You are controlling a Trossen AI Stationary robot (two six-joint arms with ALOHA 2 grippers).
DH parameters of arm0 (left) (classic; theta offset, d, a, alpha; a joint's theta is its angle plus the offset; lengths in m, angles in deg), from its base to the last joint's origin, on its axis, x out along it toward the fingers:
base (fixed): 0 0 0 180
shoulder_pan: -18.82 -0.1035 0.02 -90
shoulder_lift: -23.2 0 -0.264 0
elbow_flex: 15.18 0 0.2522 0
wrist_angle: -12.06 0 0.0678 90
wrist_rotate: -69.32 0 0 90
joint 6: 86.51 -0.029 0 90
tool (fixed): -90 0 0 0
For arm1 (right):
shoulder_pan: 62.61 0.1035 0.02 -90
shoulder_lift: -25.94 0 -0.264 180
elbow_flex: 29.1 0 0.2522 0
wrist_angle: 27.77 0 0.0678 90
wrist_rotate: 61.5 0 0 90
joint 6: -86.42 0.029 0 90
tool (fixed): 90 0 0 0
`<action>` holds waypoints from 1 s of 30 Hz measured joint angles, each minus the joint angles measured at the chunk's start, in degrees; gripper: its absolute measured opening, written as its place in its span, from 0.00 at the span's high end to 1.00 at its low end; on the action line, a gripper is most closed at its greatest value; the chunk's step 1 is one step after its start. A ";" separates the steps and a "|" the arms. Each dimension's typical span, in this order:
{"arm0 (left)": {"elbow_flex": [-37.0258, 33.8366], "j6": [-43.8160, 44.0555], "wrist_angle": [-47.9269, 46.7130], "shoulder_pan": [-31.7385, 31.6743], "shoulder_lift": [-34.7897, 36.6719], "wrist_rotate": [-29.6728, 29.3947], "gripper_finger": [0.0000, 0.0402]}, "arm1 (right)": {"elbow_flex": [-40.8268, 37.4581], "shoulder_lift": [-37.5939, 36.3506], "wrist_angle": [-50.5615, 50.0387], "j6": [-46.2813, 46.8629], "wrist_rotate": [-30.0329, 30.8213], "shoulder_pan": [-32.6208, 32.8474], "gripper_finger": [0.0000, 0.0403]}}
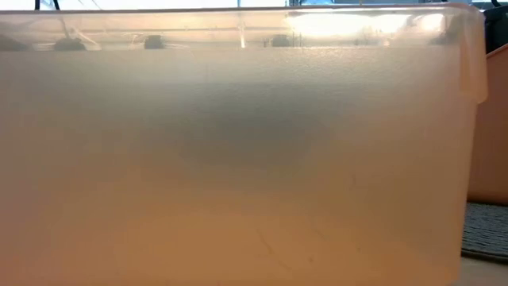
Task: Pick and place Granola Bars by type
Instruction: Put the left yellow granola bar into the red bin, then put the top yellow granola bar into the red bin
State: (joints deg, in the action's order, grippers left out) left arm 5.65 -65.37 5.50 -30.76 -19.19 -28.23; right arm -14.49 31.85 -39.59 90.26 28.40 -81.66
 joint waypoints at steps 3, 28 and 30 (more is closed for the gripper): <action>0.00 0.43 -0.02 0.00 0.00 0.00 0.94 | 0.02 0.00 0.00 0.01 0.01 0.01 1.00; 0.00 1.40 6.43 1.03 0.01 7.66 0.78 | 0.02 0.00 0.01 -0.01 0.02 0.02 1.00; 0.00 1.80 12.96 2.16 0.02 13.52 0.78 | 0.00 0.00 0.01 0.01 0.00 0.02 1.00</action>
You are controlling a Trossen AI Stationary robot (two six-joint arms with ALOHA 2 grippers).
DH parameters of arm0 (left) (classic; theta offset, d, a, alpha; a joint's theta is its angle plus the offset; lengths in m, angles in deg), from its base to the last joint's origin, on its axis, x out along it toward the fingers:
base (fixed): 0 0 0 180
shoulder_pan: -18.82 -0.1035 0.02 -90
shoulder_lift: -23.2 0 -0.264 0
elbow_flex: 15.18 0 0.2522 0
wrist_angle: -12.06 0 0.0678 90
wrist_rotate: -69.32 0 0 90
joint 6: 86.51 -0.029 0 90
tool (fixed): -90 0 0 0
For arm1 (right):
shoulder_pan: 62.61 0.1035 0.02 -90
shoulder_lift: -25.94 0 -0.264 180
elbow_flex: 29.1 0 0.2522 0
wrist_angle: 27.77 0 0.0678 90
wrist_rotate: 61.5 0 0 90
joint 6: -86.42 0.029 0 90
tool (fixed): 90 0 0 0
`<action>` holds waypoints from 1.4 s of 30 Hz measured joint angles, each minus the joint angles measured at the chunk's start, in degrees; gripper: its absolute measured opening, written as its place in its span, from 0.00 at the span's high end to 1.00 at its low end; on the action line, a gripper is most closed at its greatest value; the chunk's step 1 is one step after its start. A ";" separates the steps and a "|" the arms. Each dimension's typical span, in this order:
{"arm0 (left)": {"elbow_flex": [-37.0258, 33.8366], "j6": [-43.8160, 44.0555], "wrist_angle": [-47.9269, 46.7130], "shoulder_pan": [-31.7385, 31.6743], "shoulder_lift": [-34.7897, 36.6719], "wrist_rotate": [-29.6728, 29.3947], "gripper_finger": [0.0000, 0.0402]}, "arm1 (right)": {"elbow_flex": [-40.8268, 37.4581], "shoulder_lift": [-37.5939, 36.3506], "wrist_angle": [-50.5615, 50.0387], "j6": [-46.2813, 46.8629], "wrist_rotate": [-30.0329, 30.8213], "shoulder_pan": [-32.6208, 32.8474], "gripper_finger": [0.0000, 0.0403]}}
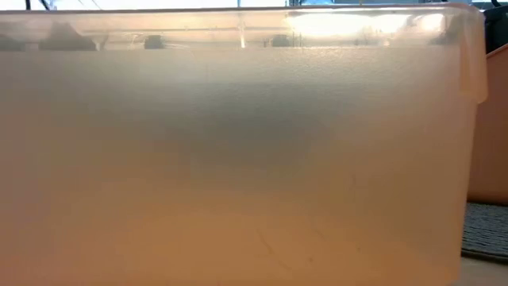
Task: Pick and place Granola Bars by type
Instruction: Put the top yellow granola bar into the red bin
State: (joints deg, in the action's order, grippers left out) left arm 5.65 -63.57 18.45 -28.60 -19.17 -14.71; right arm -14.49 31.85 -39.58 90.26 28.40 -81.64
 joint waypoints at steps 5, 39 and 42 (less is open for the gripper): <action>0.00 5.65 16.84 4.59 0.00 8.15 0.78 | 0.00 0.00 0.00 0.00 0.00 -0.02 1.00; 42.36 -16.88 -25.37 32.09 -35.45 -14.55 0.78 | 0.02 0.01 -0.01 -0.01 0.00 -0.01 1.00; 49.35 -16.09 -28.72 31.05 -42.90 -14.82 0.78 | 0.00 0.02 0.00 -0.02 0.00 -0.02 1.00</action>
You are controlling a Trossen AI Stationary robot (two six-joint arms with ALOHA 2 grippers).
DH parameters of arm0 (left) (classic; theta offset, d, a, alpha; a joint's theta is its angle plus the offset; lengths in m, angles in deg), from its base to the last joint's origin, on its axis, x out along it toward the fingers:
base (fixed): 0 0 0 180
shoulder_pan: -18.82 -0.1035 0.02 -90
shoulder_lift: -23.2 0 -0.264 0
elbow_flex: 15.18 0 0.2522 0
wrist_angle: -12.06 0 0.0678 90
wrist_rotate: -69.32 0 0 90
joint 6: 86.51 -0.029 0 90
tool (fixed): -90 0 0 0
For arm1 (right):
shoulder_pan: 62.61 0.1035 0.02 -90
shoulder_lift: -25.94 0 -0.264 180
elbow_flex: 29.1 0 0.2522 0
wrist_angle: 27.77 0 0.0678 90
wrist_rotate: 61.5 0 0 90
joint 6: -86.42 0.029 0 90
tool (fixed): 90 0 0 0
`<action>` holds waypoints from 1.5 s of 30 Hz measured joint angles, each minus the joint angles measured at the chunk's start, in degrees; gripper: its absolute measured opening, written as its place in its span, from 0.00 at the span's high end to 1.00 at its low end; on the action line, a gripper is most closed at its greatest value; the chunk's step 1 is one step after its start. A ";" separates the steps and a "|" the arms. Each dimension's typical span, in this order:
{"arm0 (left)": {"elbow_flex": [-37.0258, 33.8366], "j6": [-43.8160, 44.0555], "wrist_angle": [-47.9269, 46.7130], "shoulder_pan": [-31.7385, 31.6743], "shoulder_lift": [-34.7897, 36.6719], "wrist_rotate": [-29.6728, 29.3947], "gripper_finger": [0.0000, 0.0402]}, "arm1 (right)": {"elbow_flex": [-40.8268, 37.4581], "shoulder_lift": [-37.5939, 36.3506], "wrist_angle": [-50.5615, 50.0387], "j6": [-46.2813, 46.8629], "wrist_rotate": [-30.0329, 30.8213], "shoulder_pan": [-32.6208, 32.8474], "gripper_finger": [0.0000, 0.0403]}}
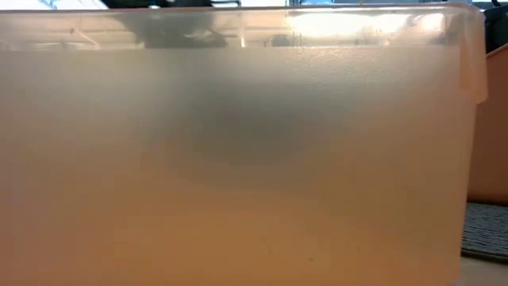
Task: Pick and place Granola Bars by type
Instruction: Put the top yellow granola bar into the red bin
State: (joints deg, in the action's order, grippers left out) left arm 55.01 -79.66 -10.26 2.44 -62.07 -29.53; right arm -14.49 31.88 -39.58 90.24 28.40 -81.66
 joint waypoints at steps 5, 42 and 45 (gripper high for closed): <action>11.23 4.75 -5.80 -2.85 -10.78 2.81 0.78 | 0.02 -0.01 0.00 0.01 0.01 0.01 1.00; 31.87 10.43 -23.40 -7.35 -32.21 3.97 0.52 | 0.02 0.02 0.00 0.00 0.00 0.02 1.00; 31.80 10.31 -24.24 -7.39 -33.10 3.95 0.52 | 0.02 0.02 0.00 0.00 0.02 0.00 1.00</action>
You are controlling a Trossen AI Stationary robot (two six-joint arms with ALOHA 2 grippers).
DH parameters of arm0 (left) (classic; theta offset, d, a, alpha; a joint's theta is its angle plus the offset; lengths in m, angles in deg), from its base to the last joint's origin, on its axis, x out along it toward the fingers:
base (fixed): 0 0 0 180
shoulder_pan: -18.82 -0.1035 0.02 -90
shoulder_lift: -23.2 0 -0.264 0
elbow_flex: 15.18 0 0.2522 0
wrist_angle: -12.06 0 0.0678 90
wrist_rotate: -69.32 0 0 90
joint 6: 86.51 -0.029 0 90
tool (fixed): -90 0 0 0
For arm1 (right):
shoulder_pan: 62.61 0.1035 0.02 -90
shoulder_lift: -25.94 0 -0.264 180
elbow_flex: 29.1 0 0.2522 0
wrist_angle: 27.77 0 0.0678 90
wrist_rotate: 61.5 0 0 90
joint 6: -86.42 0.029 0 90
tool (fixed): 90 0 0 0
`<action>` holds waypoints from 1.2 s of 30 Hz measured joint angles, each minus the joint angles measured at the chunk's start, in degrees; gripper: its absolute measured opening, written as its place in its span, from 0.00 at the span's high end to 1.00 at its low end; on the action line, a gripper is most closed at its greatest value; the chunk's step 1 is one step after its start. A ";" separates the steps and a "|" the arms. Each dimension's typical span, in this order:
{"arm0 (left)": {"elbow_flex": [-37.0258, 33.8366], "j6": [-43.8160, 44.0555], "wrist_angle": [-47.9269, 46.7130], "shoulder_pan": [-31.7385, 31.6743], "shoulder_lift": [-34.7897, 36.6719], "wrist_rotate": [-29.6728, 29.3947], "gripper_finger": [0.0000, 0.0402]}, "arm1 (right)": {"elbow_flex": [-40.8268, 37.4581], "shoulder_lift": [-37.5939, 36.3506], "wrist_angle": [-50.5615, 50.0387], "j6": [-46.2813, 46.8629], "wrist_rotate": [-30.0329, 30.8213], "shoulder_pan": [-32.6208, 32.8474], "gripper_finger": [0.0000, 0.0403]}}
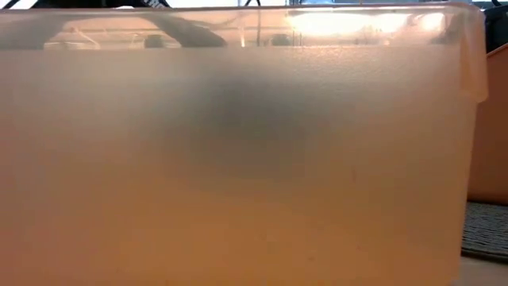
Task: Pick and place Granola Bars by type
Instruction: Put the top yellow granola bar into the red bin
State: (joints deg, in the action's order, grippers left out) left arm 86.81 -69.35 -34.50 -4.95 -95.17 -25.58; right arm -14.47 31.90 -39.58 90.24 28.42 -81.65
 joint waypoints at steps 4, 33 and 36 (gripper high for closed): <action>0.04 0.03 0.91 0.00 -1.64 0.29 0.52 | -0.01 0.02 0.00 0.02 0.00 0.00 1.00; 0.04 0.61 2.47 0.05 -4.03 -0.27 0.64 | -0.02 0.09 0.02 0.01 -0.01 0.01 1.00; 0.04 1.05 2.42 -0.07 -4.03 -0.20 0.67 | -0.02 0.09 0.02 0.01 -0.02 0.00 1.00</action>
State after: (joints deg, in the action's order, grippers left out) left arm 86.85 -68.30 -32.08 -5.01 -99.21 -25.79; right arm -14.49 31.99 -39.56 90.26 28.40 -81.65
